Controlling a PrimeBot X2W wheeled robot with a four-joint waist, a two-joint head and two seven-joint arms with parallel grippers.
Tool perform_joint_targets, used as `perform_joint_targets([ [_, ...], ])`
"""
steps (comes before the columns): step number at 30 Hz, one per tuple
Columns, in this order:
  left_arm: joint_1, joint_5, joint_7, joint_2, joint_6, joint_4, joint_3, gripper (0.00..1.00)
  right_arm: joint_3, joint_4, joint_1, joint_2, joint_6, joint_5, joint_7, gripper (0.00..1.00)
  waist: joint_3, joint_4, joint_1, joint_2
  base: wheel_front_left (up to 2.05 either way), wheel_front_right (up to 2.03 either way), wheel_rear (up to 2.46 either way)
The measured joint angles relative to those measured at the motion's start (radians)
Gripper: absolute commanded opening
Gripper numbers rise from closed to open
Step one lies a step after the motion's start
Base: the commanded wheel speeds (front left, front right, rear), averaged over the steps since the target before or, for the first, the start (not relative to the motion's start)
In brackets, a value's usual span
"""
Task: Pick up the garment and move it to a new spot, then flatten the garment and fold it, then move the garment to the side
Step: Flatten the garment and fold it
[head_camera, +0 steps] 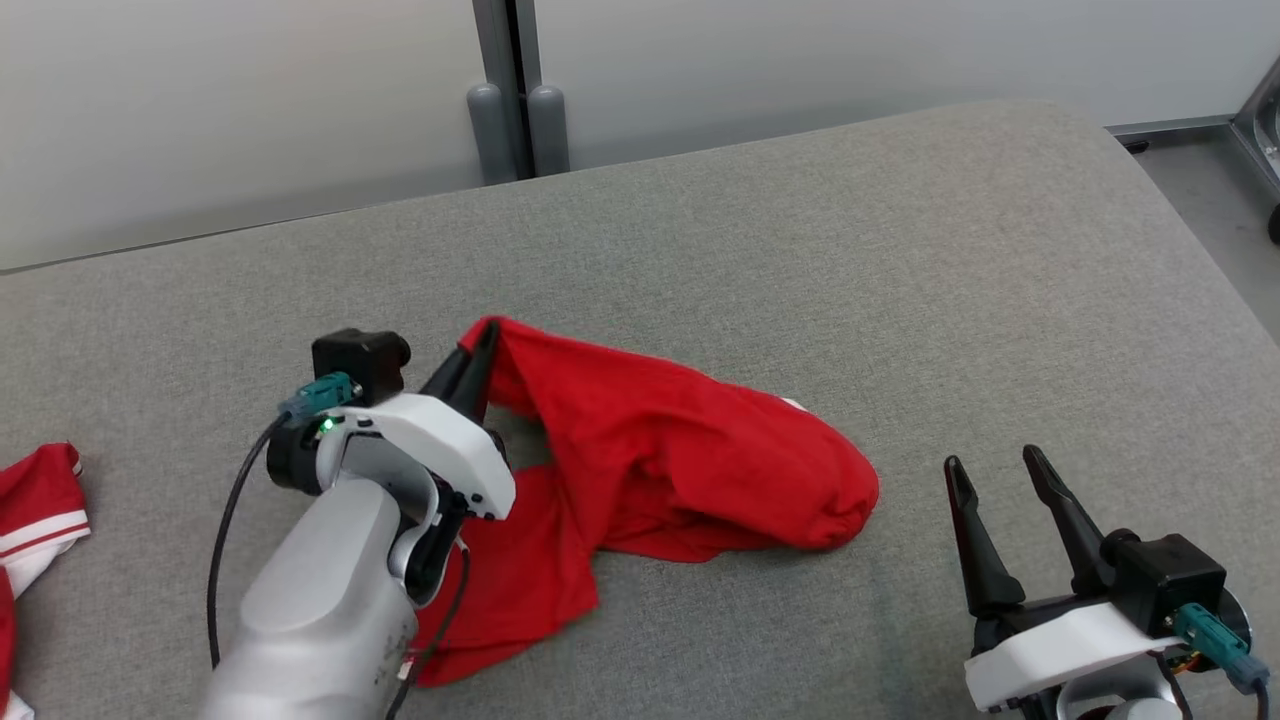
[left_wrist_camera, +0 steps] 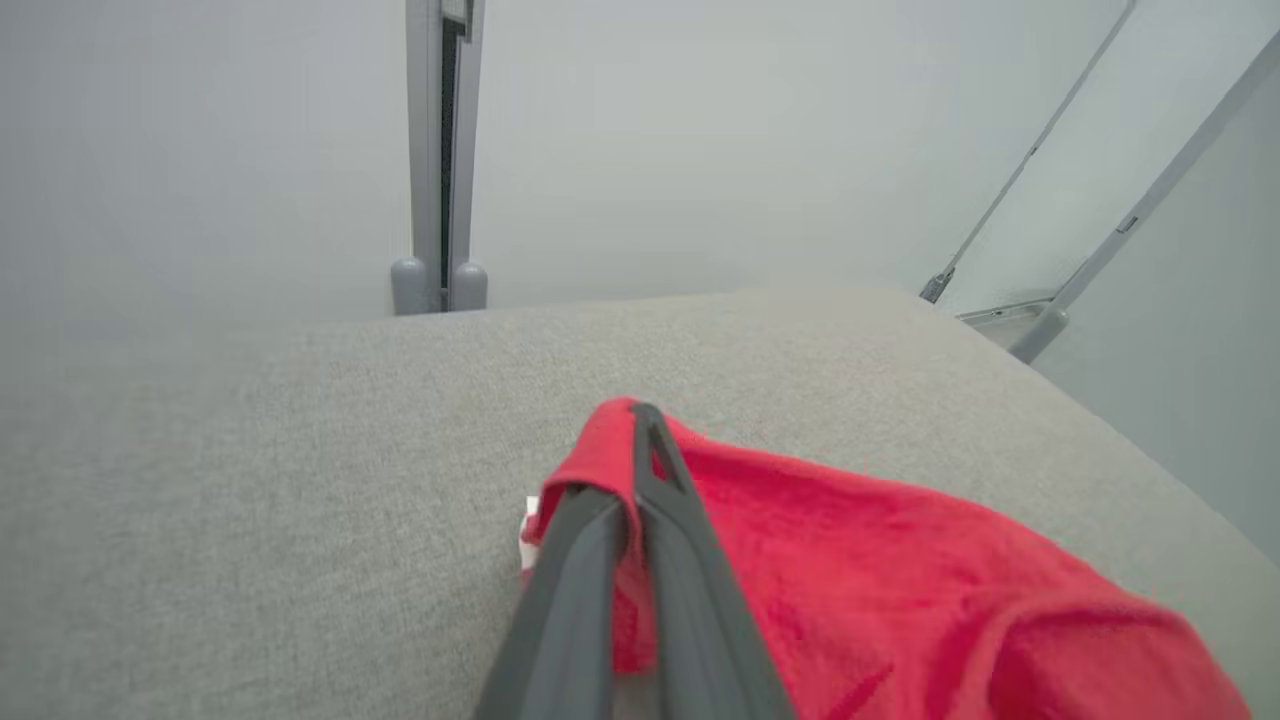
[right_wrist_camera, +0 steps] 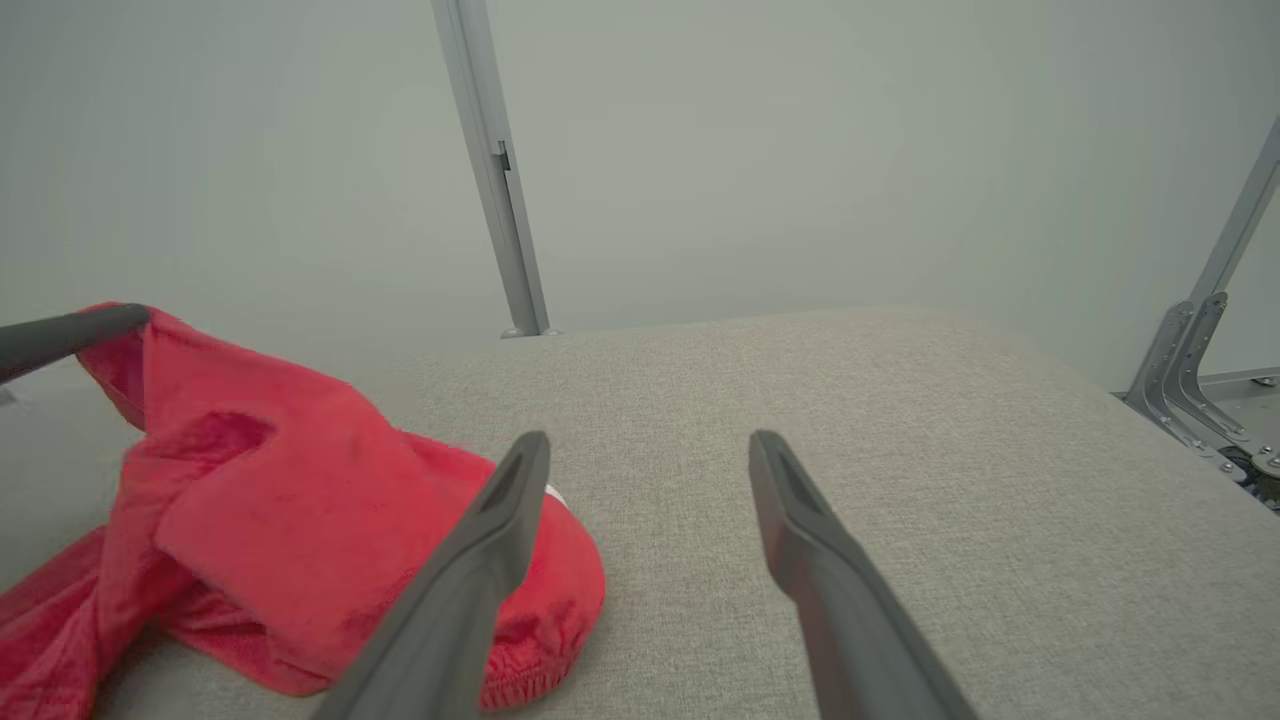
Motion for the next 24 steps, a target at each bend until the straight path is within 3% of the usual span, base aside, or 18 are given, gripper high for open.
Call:
perform_joint_targets([
  [6, -0.044, 0.048, -0.094, 0.039, -0.003, -0.1, -0.006, 0.0, -0.018, 0.006, -0.001, 0.004, 0.0, 0.0, -0.009, 1.0, -0.006, 0.019, 0.0, 0.0, 0.0, 0.0, 0.0],
  [10, 0.06, 0.069, -0.105, 0.081, 0.008, -0.268, -0.02, 0.0, -0.035, 0.005, 0.003, 0.01, 0.0, -0.001, -0.017, 1.0, -0.004, 0.046, 0.0, 0.0, 0.0, 0.0, 0.0],
  [19, 0.474, 0.026, 0.08, 0.167, 0.09, -0.546, -0.073, 0.0, -0.052, 0.004, 0.006, 0.017, 0.0, -0.002, -0.018, 1.0, 0.012, 0.103, 0.0, 0.0, 0.0, 0.0, 0.0],
  [24, 0.609, -0.024, 0.14, 0.198, 0.142, -0.629, -0.056, 0.0, -0.056, 0.003, 0.004, 0.014, 0.0, -0.002, -0.016, 1.0, 0.014, 0.126, 0.0, 0.0, 0.0, 0.0, 0.0],
])
